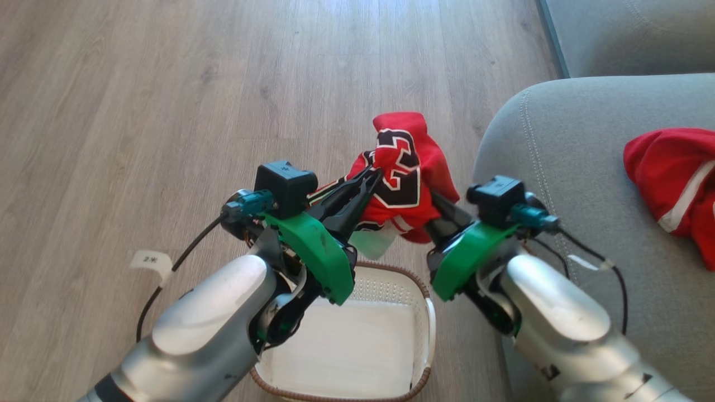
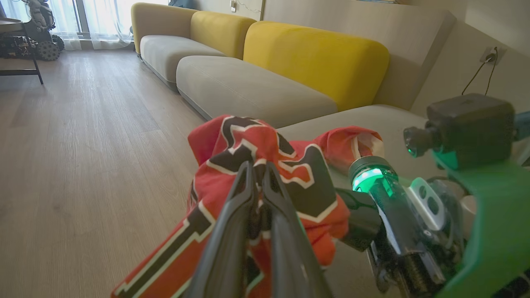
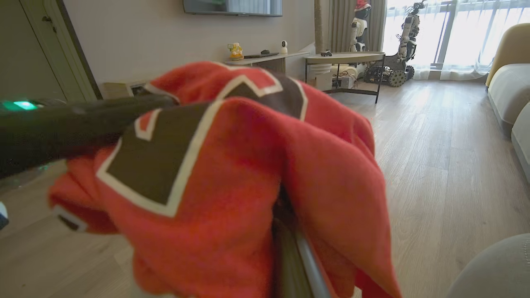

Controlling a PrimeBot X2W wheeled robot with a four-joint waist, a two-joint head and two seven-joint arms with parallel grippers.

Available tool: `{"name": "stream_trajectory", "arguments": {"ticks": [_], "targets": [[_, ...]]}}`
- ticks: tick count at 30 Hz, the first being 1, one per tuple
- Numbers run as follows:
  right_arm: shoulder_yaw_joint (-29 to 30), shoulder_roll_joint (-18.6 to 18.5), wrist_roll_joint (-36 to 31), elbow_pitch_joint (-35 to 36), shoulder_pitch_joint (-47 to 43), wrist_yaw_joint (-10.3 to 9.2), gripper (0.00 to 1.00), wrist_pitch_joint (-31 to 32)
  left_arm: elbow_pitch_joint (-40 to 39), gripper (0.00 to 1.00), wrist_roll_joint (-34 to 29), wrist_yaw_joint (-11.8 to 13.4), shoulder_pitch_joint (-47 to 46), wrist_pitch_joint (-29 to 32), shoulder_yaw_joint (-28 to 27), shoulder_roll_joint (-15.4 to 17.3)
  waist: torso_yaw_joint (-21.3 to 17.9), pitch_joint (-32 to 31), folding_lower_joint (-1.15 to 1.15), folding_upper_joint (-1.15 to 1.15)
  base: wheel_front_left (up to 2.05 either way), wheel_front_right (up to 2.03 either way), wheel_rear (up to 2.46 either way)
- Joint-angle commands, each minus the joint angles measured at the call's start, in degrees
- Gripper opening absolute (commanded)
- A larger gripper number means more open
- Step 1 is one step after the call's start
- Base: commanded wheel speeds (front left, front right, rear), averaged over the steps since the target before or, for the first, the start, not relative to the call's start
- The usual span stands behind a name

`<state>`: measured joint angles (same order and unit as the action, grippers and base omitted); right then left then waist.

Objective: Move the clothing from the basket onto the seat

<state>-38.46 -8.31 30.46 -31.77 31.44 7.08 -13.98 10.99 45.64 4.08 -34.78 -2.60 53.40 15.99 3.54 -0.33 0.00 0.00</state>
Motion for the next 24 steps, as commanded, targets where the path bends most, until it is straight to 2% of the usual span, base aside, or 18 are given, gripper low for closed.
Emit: {"name": "stream_trajectory", "arguments": {"ticks": [1, 5, 6, 7, 8, 9, 10, 24], "targets": [[1.2, 0.1, 0.7, 2.6, 2.1, 0.41, 0.0, -1.0, -1.4, 0.0, 0.3, 0.3, -2.7, -0.5, -2.3, 1.0, 0.0, -0.1, 0.0, 0.0, 0.0, 0.0, 0.0], [4.7, -0.5, 0.4, 5.5, -0.1, 0.41, 0.0, -1.0, -1.4, 0.0, 0.7, 0.5, -2.3, -0.7, -2.5, 1.2, -0.4, -0.2, 0.0, 0.0, 0.0, 0.0, 0.0], [5.6, -0.7, 0.1, 6.2, -0.7, 0.41, 0.0, -1.0, -1.5, 0.07, 0.7, 0.6, -2.3, -0.8, -2.6, 1.3, -0.5, -0.2, 0.0, 0.0, 0.0, 0.0, 0.0], [6.5, -0.9, -0.1, 6.9, -1.4, 0.41, 0.0, -1.0, -1.6, 0.24, 0.7, 0.6, -2.2, -0.8, -2.6, 1.4, -0.7, -0.2, 0.0, 0.0, 0.0, 0.0, 0.0], [7.4, -1.0, -0.3, 7.5, -2.0, 0.41, 0.0, -1.0, -1.7, 0.47, 0.7, 0.7, -2.1, -0.9, -2.6, 1.4, -0.9, -0.2, 0.0, 0.0, 0.0, 0.0, 0.0], [8.3, -1.2, -0.5, 8.2, -2.6, 0.41, 0.0, -1.0, -1.9, 0.83, 0.7, 0.8, -2.1, -0.9, -2.6, 1.5, -1.1, -0.2, 0.0, 0.0, 0.0, 0.0, 0.0], [9.2, -1.3, -0.7, 8.8, -3.2, 0.41, 0.0, -1.0, -2.0, 1.0, 0.7, 0.8, -2.0, -1.0, -2.6, 1.6, -1.4, -0.3, 0.0, 0.0, 0.0, 0.0, 0.0], [19.0, -3.8, -2.6, 18.2, -9.1, 0.41, 0.0, -1.0, -4.1, 1.0, 0.4, 1.3, -1.1, -1.5, -2.2, 2.8, -7.8, 0.4, 0.0, 0.0, 0.0, 0.0, 0.0]]}}
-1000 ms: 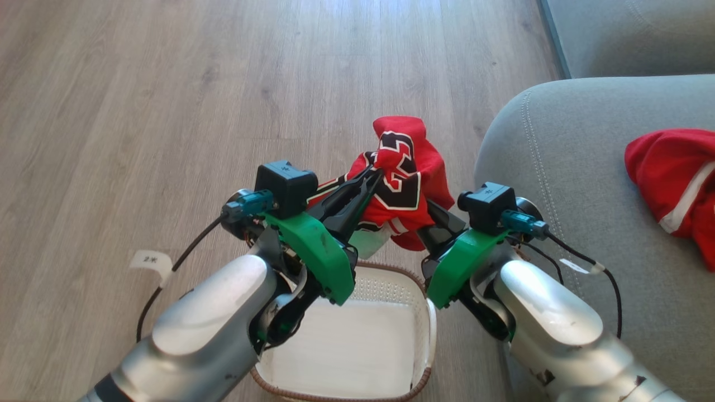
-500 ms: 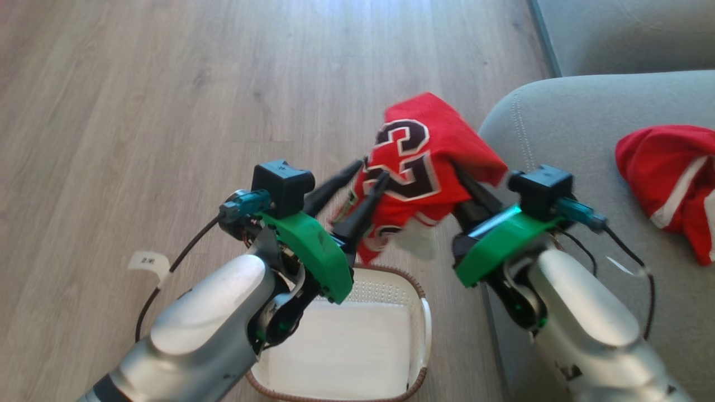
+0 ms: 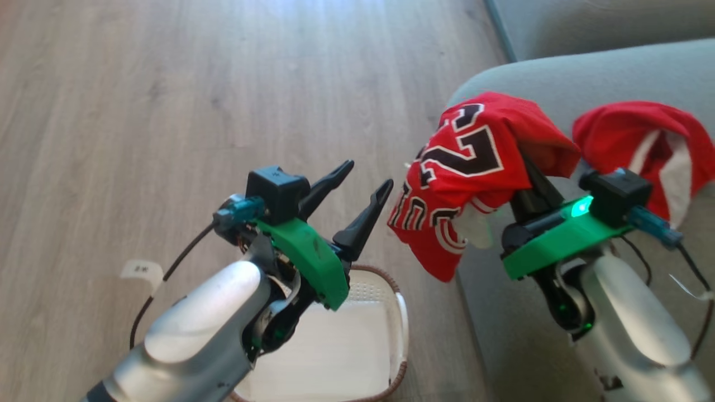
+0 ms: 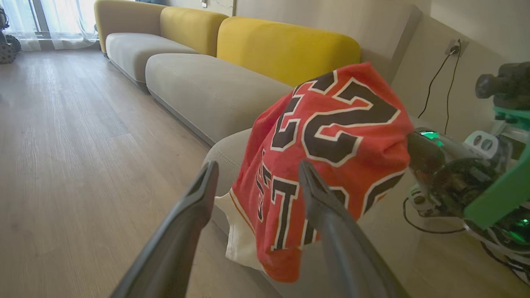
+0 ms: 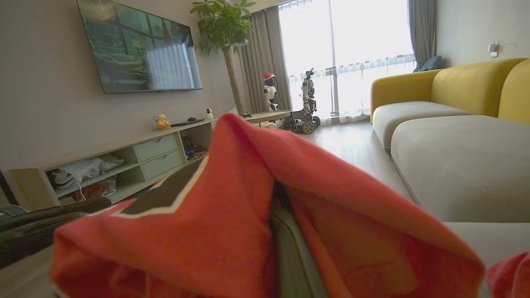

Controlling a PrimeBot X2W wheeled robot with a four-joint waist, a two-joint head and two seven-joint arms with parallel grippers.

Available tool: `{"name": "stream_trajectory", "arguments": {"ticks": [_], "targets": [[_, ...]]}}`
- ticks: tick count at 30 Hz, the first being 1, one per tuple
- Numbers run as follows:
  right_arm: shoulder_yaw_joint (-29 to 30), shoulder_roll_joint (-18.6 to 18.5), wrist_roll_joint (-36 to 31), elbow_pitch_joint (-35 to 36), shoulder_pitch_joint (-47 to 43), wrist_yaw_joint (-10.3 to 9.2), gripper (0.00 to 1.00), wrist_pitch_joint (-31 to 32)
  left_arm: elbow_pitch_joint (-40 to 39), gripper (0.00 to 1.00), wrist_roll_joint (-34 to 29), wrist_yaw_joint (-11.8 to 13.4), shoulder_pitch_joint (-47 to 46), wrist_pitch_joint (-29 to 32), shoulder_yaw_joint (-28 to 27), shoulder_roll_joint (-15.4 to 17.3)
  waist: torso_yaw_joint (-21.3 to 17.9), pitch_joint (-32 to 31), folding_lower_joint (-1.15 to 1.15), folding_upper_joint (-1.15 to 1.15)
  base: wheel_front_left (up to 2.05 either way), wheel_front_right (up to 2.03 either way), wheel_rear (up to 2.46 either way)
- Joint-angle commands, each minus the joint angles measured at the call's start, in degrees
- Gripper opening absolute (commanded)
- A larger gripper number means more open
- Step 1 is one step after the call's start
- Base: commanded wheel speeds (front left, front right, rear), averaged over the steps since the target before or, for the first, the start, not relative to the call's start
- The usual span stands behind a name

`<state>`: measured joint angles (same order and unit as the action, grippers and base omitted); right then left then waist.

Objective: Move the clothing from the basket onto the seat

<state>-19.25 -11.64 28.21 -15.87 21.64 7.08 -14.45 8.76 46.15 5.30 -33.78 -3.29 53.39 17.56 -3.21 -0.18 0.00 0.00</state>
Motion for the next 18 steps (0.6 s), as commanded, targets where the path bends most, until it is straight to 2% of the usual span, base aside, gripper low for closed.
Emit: {"name": "stream_trajectory", "arguments": {"ticks": [1, 18], "targets": [[0.3, -0.7, -0.3, 3.2, 0.3, 0.41, 0.0, -0.5, -2.0, 1.0, -0.1, 0.0, -2.1, -0.8, -2.1, 1.2, -1.7, 0.4, 0.0, 0.0, 0.0, 0.0, 0.0], [7.3, -1.7, 0.7, 16.5, -7.1, 0.41, 0.0, 0.8, -3.7, 1.0, -1.8, -0.5, -1.9, -3.1, -1.0, 1.9, -14.1, 2.2, 0.0, 0.0, 0.0, 0.0, 0.0]]}}
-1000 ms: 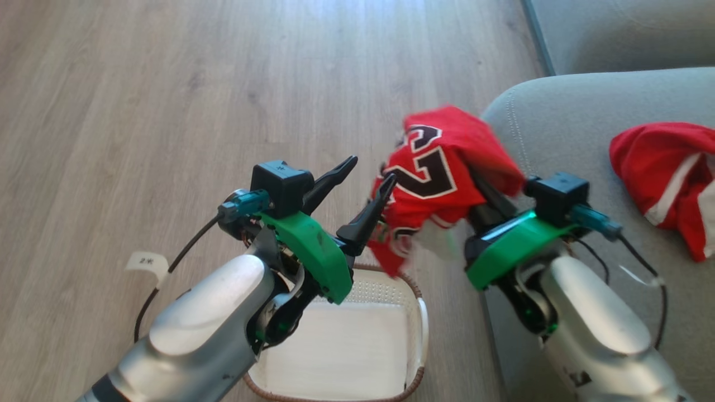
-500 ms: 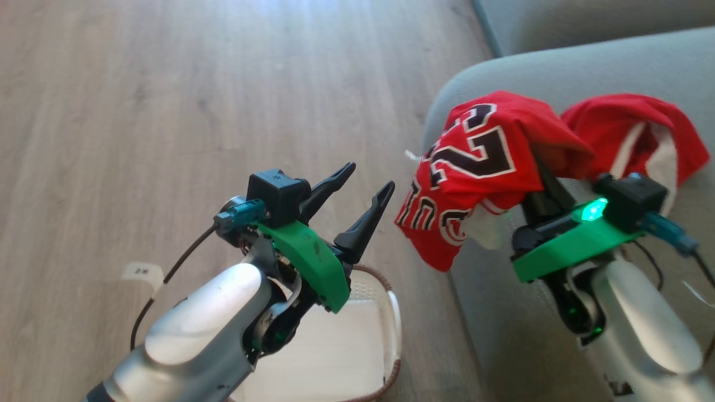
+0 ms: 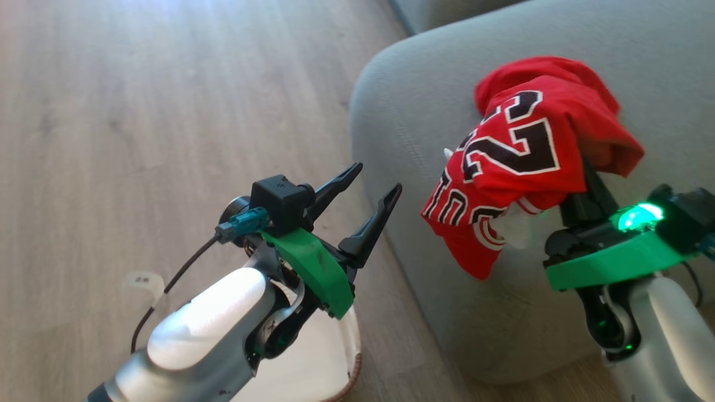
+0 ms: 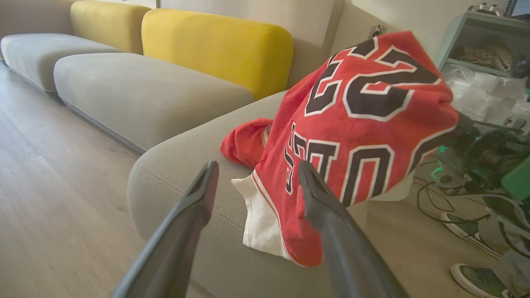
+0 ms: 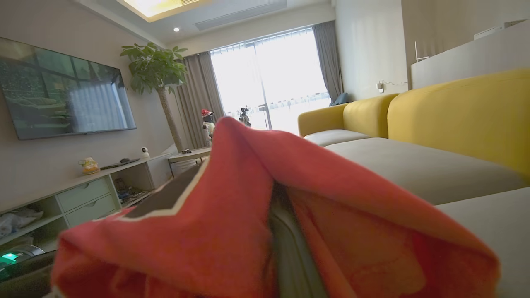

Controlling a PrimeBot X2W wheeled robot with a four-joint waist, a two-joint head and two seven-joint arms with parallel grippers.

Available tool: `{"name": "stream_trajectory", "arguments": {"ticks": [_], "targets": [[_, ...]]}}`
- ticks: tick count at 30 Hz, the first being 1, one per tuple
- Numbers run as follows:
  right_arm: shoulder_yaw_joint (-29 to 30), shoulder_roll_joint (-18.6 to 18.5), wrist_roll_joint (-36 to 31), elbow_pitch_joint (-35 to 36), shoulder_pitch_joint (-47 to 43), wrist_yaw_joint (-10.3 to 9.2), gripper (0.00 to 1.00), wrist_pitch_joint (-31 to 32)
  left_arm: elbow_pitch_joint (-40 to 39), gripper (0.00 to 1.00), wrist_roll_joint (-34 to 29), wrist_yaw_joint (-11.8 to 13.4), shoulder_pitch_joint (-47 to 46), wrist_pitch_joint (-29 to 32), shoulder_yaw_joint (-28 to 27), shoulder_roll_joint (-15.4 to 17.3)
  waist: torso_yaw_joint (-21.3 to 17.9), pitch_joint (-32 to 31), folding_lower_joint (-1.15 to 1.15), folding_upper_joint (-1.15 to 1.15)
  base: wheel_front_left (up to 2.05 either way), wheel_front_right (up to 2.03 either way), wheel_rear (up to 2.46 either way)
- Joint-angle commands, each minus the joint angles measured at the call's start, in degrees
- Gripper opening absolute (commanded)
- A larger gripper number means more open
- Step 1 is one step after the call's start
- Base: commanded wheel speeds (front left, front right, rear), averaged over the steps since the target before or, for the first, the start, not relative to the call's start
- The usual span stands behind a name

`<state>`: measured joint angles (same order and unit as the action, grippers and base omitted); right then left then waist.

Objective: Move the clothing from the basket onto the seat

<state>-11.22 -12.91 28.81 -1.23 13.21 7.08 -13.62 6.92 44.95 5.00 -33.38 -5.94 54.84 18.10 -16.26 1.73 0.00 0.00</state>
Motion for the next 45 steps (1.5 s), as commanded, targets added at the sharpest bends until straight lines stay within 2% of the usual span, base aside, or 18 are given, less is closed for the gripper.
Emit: {"name": "stream_trajectory", "arguments": {"ticks": [1, 11, 20, 28, 37, 45], "targets": [[-0.4, -0.5, 0.1, 2.6, 0.8, 0.41, 0.0, 0.1, -1.9, 1.0, -0.6, -0.2, -2.2, -0.6, -2.4, 1.3, -1.7, 0.4, 0.0, 0.0, 0.0, 0.0, 0.0], [2.3, 0.0, -1.7, 9.1, -2.9, 0.41, 0.0, 1.0, -2.5, 1.0, -1.2, -0.2, -2.5, -1.4, -2.1, 1.5, -7.6, 1.5, 0.0, 0.0, 0.0, 0.0, 0.0], [4.1, 0.4, -1.9, 12.2, -4.4, 0.41, 0.0, 1.9, -2.5, 1.0, -1.3, -0.2, -2.9, -1.4, -1.8, 1.6, -10.0, 2.1, 0.0, 0.0, 0.0, 0.0, 0.0], [4.7, -1.1, -1.5, 12.9, -0.8, 0.41, 0.0, 2.7, -2.6, 1.0, -1.4, -0.4, -3.3, -1.4, -1.5, 1.6, -9.4, 3.1, 0.0, 0.0, 0.0, 0.0, 0.0], [8.3, -3.9, -0.1, 10.8, 7.1, 0.41, 0.0, 4.8, -3.3, 1.0, -1.7, -0.5, -4.8, -0.4, -1.4, 2.1, -7.4, 6.2, 0.0, 0.0, 0.0, 0.0, 0.0], [13.2, -10.5, 2.0, 1.1, 17.2, 0.41, 0.0, 5.8, -5.2, 1.0, -2.8, -0.9, -8.5, 2.4, -1.1, 3.5, -4.4, 13.6, 0.0, 0.0, 0.0, 0.0, 0.0]]}}
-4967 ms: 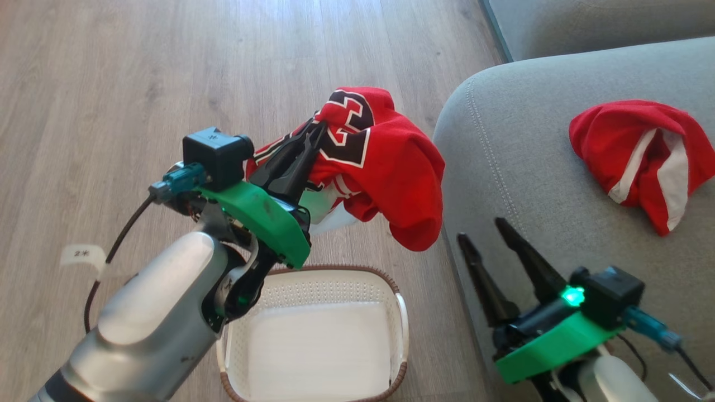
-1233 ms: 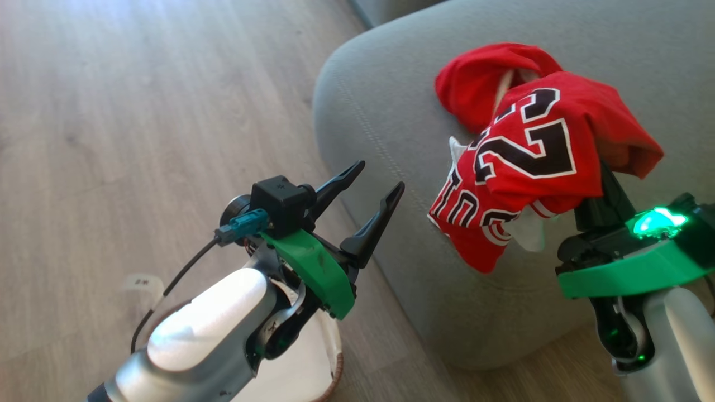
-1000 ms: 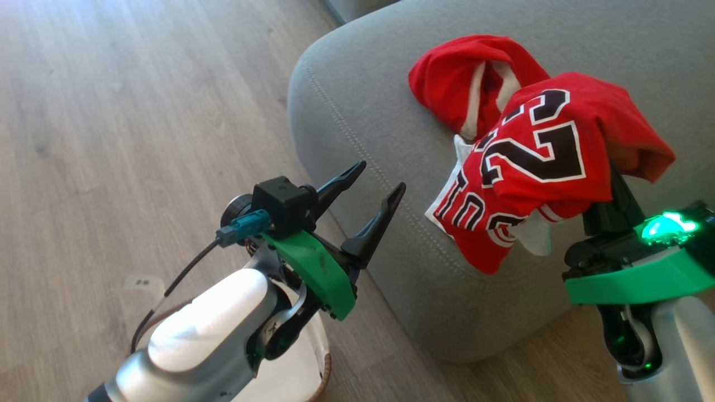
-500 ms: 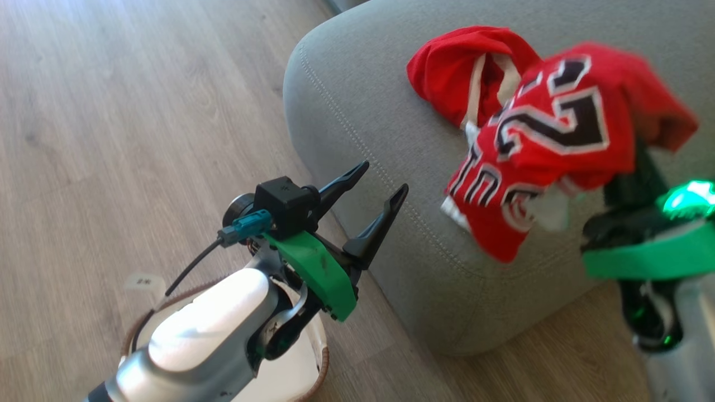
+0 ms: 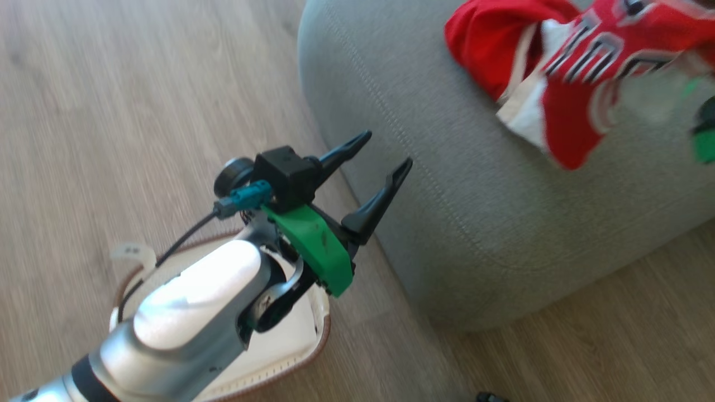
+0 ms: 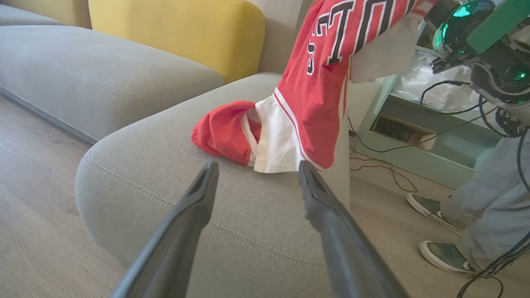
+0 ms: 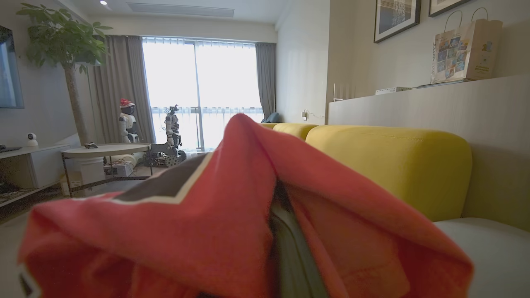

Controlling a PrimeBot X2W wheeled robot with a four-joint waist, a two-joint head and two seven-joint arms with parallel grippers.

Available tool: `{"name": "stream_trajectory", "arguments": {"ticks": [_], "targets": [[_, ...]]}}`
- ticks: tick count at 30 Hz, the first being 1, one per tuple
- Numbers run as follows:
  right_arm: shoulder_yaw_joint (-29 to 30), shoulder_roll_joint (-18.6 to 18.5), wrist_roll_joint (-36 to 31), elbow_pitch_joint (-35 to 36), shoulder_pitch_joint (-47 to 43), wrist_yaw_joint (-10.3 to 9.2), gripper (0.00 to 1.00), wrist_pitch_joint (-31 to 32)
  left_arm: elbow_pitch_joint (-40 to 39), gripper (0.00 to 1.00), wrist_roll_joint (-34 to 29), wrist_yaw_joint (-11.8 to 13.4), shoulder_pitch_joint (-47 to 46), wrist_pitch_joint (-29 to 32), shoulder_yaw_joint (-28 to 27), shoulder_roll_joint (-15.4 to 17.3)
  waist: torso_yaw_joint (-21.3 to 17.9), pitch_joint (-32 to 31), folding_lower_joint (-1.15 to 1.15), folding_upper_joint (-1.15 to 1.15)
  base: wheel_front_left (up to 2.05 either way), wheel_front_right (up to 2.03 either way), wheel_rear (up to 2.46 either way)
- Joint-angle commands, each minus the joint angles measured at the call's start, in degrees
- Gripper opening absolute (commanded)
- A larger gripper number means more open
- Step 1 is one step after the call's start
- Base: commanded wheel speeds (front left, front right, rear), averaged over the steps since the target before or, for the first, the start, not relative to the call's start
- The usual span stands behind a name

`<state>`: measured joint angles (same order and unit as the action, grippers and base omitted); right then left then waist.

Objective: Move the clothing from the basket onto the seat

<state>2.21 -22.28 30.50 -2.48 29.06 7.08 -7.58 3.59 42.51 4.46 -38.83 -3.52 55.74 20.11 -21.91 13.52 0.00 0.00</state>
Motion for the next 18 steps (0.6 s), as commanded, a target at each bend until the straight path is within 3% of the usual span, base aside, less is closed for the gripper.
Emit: {"name": "stream_trajectory", "arguments": {"ticks": [1, 10, 18], "targets": [[0.4, -1.9, 0.6, 0.8, 2.6, 0.41, 0.0, -0.4, -2.0, 1.0, -0.5, -0.4, -3.6, 0.2, -2.0, 1.5, 1.6, 2.6, 0.0, 0.0, 0.0, 0.0, 0.0], [4.4, -8.2, 1.5, -13.0, 14.1, 0.41, 0.0, -2.1, -3.3, 1.0, -1.9, -1.2, -7.5, 2.1, -1.6, 1.9, 5.2, 9.9, 0.0, 0.0, 0.0, 0.0, 0.0], [3.1, -10.3, -4.2, -27.0, 22.6, 0.41, 0.0, -0.4, -4.0, 1.0, -3.0, -1.9, -10.9, 2.7, -1.5, 1.4, 8.8, 15.3, 0.0, 0.0, 0.0, 0.0, 0.0]]}}
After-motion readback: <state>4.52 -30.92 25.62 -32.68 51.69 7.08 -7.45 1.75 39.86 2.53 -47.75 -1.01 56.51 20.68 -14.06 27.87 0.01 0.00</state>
